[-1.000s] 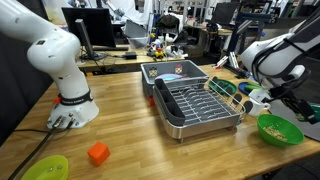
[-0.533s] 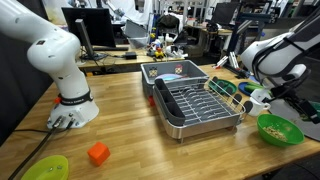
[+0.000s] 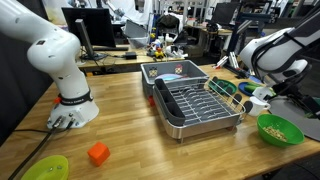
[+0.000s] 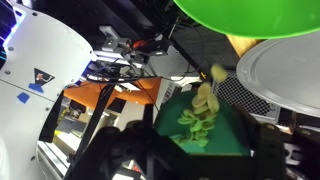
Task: Pour the contents of the green cup into the bowl
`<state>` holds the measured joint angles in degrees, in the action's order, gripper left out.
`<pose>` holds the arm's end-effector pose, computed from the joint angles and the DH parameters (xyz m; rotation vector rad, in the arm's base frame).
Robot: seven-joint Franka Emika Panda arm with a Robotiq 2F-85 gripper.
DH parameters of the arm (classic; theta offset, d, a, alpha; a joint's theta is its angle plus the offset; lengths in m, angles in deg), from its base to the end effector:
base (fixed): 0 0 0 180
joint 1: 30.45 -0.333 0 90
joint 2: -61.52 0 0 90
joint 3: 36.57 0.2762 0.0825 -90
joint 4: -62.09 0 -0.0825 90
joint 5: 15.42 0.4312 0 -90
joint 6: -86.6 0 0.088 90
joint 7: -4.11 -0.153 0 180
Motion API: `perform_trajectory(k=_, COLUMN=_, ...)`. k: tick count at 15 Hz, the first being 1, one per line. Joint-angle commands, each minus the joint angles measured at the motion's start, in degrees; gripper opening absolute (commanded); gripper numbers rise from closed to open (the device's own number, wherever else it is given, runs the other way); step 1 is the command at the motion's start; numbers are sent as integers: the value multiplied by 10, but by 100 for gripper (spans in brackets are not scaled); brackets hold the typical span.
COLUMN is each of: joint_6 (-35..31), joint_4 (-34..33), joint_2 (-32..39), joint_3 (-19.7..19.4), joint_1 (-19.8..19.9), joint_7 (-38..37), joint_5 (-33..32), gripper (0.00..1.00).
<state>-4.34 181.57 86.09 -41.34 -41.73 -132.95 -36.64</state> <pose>0.4532 -0.0084 0.0957 1.0757 -1.8646 0.0826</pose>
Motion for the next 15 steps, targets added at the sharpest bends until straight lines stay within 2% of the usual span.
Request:
perform_trajectory(k=1, joint_6=53, joint_4=-23, joint_2=11, joint_3=7, joint_1=-6, joint_7=-37, joint_5=-21, gripper=52)
perform_trajectory(k=8, joint_6=110, joint_4=-64, joint_2=34, joint_3=11, joint_1=-24, joint_7=-47, joint_5=-48, gripper=52)
perform_trajectory(k=15, joint_6=154, joint_4=-107, joint_2=73, joint_3=13, joint_1=-30, joint_7=-45, joint_5=-48, gripper=52)
